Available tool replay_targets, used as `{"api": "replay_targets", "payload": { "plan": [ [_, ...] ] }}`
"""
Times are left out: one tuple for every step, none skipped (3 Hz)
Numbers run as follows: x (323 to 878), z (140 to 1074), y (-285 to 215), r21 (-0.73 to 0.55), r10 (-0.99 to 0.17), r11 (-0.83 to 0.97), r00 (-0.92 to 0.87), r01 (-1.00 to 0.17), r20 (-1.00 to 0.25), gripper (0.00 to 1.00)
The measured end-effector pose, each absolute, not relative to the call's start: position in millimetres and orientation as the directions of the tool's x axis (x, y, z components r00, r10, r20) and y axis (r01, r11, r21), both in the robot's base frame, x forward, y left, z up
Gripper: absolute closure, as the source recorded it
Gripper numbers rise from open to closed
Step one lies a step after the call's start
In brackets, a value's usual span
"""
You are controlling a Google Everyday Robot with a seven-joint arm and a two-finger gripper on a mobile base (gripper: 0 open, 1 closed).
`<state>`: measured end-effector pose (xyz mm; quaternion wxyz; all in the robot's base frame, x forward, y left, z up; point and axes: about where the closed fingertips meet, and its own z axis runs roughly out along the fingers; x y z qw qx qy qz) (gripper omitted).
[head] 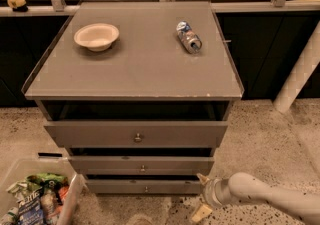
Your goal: Close middle drawer
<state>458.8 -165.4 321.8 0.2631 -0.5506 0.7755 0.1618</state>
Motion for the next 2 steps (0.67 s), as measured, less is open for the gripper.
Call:
{"api": "replay_targets", "payload": {
  "plan": [
    [488.9, 317.8, -154.9, -0.053, -0.763, 0.324, -0.228, -0.945, -0.605, 0.00],
    [488.8, 317.8, -154.8, -0.053, -0.763, 0.324, -0.228, -0.945, -0.605, 0.00]
  ]
}}
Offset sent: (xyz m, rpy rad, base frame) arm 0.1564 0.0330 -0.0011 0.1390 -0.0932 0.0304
